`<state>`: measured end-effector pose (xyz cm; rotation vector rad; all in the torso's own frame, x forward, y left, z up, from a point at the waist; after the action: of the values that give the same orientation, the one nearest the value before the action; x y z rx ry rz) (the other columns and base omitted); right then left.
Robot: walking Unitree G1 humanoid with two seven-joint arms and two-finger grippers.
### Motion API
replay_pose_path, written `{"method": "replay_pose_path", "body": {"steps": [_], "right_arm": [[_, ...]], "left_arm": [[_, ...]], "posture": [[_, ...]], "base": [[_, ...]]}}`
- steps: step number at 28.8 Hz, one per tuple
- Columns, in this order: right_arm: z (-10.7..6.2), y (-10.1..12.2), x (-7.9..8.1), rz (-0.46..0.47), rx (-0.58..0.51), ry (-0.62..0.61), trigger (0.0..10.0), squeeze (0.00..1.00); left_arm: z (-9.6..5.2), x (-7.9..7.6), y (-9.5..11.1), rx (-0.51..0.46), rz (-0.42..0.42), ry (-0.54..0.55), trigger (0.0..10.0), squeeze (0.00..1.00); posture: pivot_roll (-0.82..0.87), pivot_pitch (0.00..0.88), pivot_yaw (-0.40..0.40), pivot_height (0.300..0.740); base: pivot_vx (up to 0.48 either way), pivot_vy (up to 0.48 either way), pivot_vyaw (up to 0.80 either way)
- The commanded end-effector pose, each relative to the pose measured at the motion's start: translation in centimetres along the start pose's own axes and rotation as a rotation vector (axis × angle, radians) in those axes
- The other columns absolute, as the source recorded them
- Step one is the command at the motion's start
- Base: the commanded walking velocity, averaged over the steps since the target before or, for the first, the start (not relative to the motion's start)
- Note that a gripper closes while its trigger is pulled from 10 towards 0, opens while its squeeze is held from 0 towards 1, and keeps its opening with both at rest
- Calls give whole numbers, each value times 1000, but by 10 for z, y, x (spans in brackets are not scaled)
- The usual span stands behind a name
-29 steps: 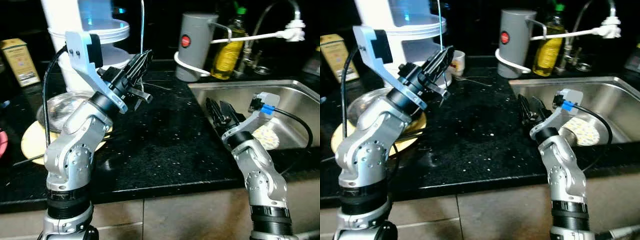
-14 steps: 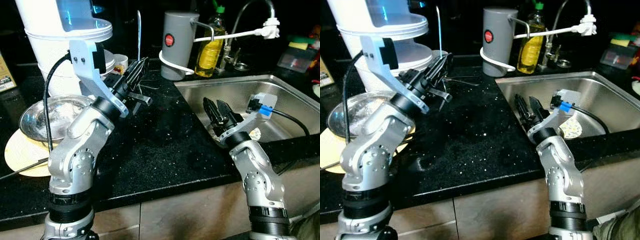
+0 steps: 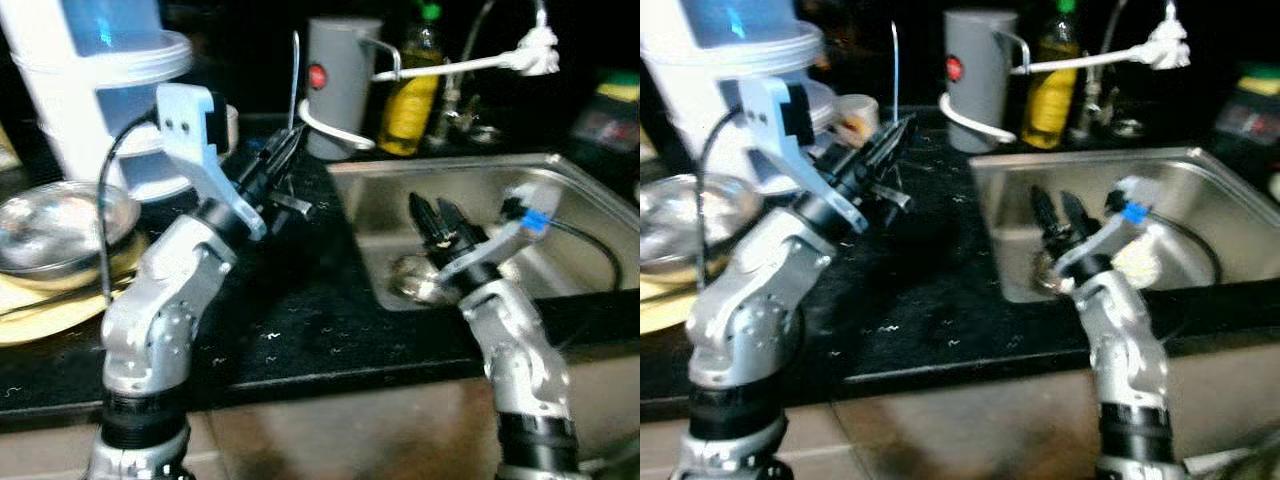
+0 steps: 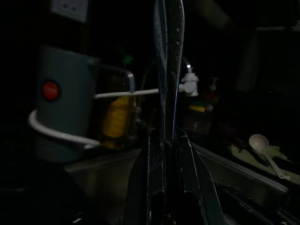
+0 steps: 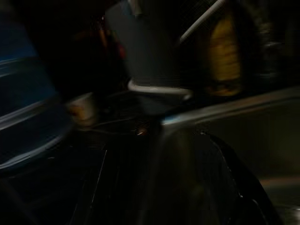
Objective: Kitchen organization
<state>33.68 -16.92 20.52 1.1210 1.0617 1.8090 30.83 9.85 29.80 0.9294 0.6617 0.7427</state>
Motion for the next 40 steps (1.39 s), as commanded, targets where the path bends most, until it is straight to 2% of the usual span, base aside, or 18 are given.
{"method": "replay_pose_path", "body": {"steps": [1,9,15,21,24,27,29,30,31,32,33,37,40], "right_arm": [[-1,1,0,-5,0,2,10000,0],[-1,0,1,-8,4,8,10000,0],[-1,0,1,-10,7,11,10000,0],[-2,0,1,-13,8,13,10000,0],[-2,0,1,-13,9,15,10000,0],[-2,0,1,-13,10,16,10000,0],[-2,0,2,-14,12,17,10000,0],[-2,-1,2,-14,13,18,10000,0],[-1,-1,2,-15,14,18,10000,0],[-2,-1,2,-23,19,19,10000,0],[-2,-2,2,-30,23,21,10000,0],[-4,-2,3,-37,29,21,10000,0],[-7,-1,1,-41,29,13,10000,0]], "left_arm": [[1,-4,1,-7,-5,-13,10000,0],[2,-2,-1,-4,-5,-8,10000,0],[2,13,3,-10,5,25,10000,0],[3,21,8,-21,26,39,10000,0],[3,23,7,-18,32,42,10000,0],[4,32,2,7,55,61,10000,0],[4,42,-3,37,98,86,10000,0],[5,48,-6,63,158,95,10000,0],[6,54,-12,108,273,101,10000,0],[8,61,-16,125,350,104,10000,0],[9,65,-18,132,394,106,10000,0],[13,69,-22,131,415,86,10000,0],[17,72,-32,154,388,60,10000,0]], "posture": [[-87,0,-51,740],[-88,0,-52,740],[-91,0,-55,740],[-93,0,-55,740],[-94,0,-57,740],[-94,0,-59,740],[-93,0,-60,740],[-95,0,-59,740],[-96,0,-58,740],[-102,0,-54,740],[-106,0,-52,740],[-121,0,-40,740],[-134,0,-30,740]], "base": [[0,-480,0],[0,-478,0],[0,0,0],[0,0,0],[0,0,0],[0,0,0],[0,0,0],[0,0,0],[0,0,0],[0,0,0],[0,0,0],[0,0,0],[0,0,0]]}}
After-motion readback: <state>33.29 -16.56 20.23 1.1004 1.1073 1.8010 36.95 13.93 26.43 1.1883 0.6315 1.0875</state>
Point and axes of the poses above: a point about 5 cm out from each wrist's last joint towards the gripper, its own z axis pointing out of the wrist towards the gripper, its own y axis along the axis of the wrist's last joint, x = y × z, the point moved 2 cm from there along z, pointing out of the wrist towards the gripper, and after that the axes turned 1 degree about -z, right-handed, at the moved point
